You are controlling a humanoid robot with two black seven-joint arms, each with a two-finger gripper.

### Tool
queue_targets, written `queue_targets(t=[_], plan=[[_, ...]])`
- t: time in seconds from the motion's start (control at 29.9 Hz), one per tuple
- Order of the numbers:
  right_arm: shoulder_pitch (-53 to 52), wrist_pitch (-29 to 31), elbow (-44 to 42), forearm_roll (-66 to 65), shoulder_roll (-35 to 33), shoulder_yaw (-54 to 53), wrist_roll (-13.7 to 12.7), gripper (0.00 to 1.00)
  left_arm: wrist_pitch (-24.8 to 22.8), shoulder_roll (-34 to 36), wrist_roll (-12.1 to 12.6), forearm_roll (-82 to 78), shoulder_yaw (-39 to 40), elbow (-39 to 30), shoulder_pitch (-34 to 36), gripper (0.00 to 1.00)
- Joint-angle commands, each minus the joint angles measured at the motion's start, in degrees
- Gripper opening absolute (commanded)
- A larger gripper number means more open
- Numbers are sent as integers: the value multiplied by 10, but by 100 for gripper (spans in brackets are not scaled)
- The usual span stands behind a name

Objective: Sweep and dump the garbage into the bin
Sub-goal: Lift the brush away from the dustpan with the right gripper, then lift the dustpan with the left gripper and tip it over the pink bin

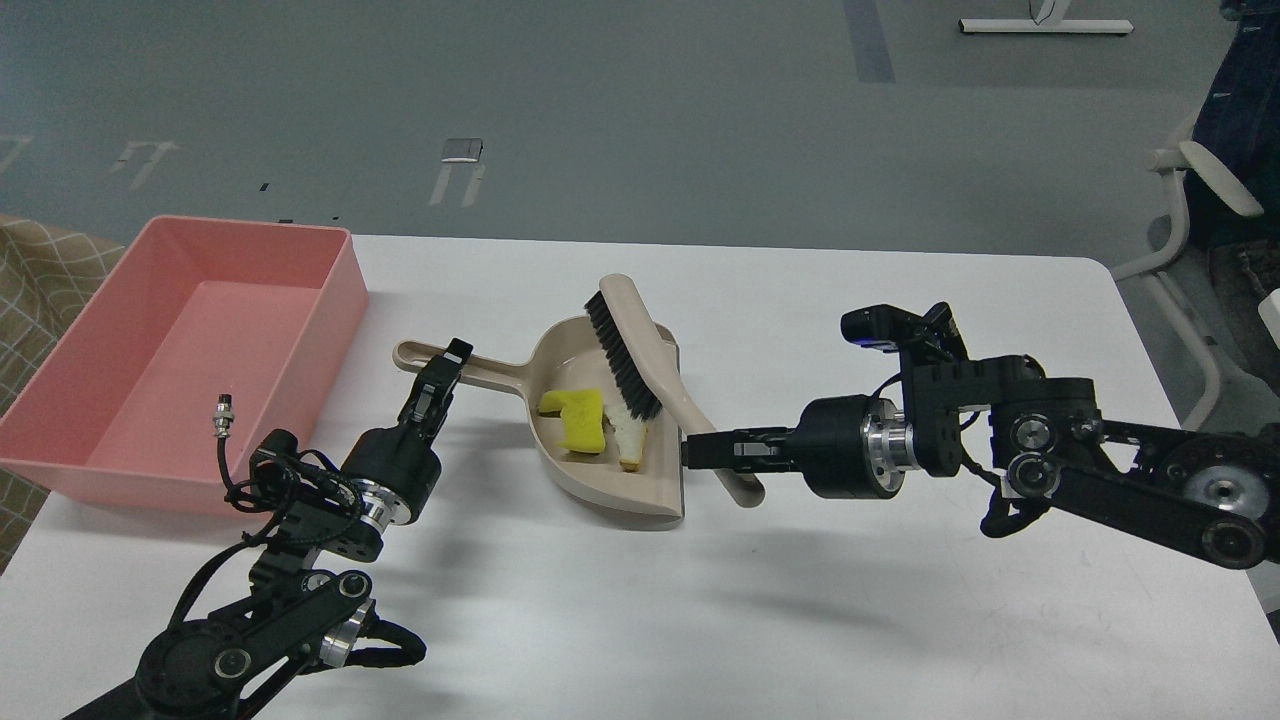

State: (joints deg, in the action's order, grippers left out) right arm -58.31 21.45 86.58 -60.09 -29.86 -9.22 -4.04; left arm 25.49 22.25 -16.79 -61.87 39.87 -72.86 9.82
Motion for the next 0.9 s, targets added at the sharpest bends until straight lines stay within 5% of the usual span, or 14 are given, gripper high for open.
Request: queue_targets(t=[0.0,0.43,0.5,0.87], plan=[[-22,1,0,8,-14,-3,0,0,0,-2,0,3,3,0,-1,0],[-22,24,5,9,-189,-38,9,0,-7,-4,0,108,35,-5,6,0],[2,22,2,10,-223,-39,25,0,-19,-1,1,118,57,-7,9,0],[130,-5,3,9,-269,-39,55,0,-32,73,20,174,104,-51,38,0]])
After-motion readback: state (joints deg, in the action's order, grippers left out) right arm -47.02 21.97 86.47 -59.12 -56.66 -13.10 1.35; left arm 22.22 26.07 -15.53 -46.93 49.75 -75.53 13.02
